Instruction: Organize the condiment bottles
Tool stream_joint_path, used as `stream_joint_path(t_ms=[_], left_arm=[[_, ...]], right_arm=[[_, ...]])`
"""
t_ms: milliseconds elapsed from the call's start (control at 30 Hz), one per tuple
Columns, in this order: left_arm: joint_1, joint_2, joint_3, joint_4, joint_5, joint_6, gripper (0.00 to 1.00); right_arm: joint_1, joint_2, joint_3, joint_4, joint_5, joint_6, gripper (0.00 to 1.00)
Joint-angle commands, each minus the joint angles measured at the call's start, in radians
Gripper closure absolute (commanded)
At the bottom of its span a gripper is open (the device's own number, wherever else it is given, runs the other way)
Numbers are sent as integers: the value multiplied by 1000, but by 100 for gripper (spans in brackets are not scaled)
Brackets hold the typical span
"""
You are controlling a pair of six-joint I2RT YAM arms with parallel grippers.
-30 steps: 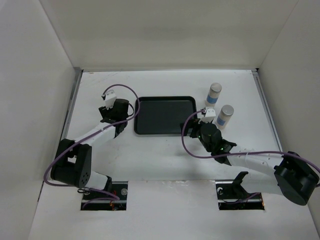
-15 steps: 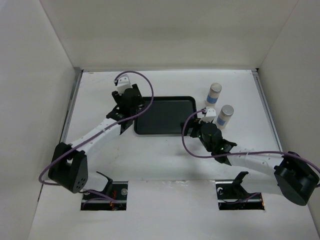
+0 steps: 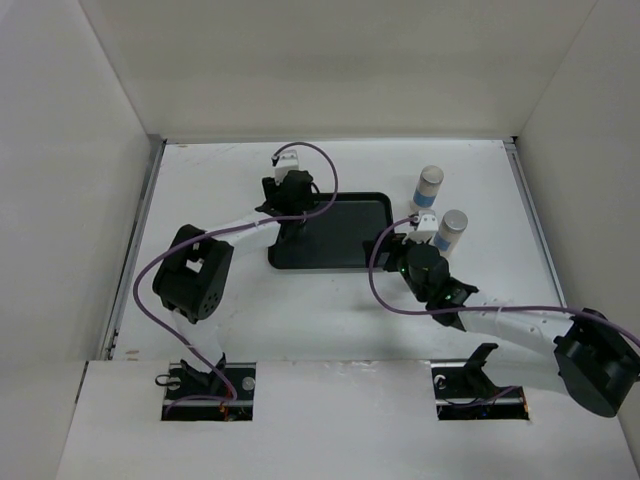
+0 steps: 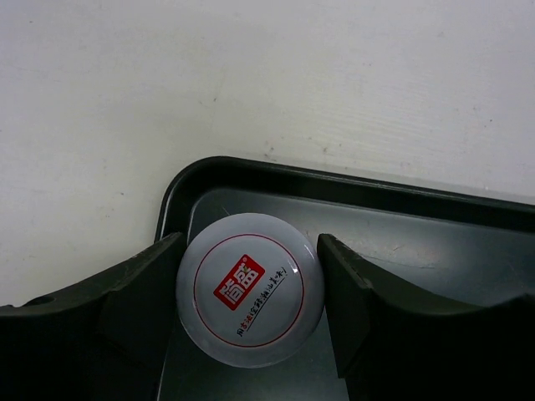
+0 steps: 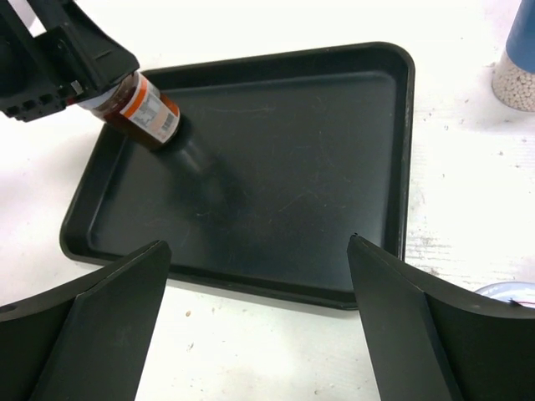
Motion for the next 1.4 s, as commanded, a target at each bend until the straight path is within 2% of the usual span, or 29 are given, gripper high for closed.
stream_joint_path(t_ms=[0, 133, 200, 267, 400, 467, 500, 600, 633, 700, 833, 967, 1200, 1367], left_arm=[[-5, -29, 67, 119, -31, 40, 46], [-17, -64, 7, 145, -35, 43, 19], [-20, -130, -53, 176, -48, 34, 11], [-31, -210, -128, 222, -54, 21, 6], [-57, -385, -276, 306, -68, -2, 5], [-71, -487, -367, 331, -65, -20, 13], [-77, -538, -414, 337, -62, -37, 22], [-97, -666, -537, 345, -37, -101, 60], [-112, -695, -576, 345, -13, -124, 66], [-138, -739, -649, 351, 40, -153, 72], [-172, -784, -783, 392, 96, -226, 75], [-148, -770, -869, 535, 144, -226, 75], [-138, -698, -926, 687, 170, -246, 74], [-122, -727, -958, 696, 184, -285, 73]], right_arm=[[-14, -32, -8, 61, 5, 12, 5], [-13, -74, -8, 46, 19, 6, 0], [-16, -98, -12, 40, 42, 1, 0], [-20, -135, -8, 2, 54, 6, 0], [-20, -262, 58, -219, 87, 52, 0], [-20, -305, 80, -320, 138, 66, 0], [-22, -325, 84, -371, 178, 69, 0], [-49, -359, 77, -495, 290, 81, 0], [-72, -361, 75, -532, 304, 90, 0], [-118, -350, 81, -610, 310, 110, 0], [-174, -301, 89, -692, 312, 130, 0], [-186, -220, 98, -680, 270, 146, 0], [-161, -77, 169, -618, 194, 144, 0], [-160, 16, 196, -655, 184, 185, 0]])
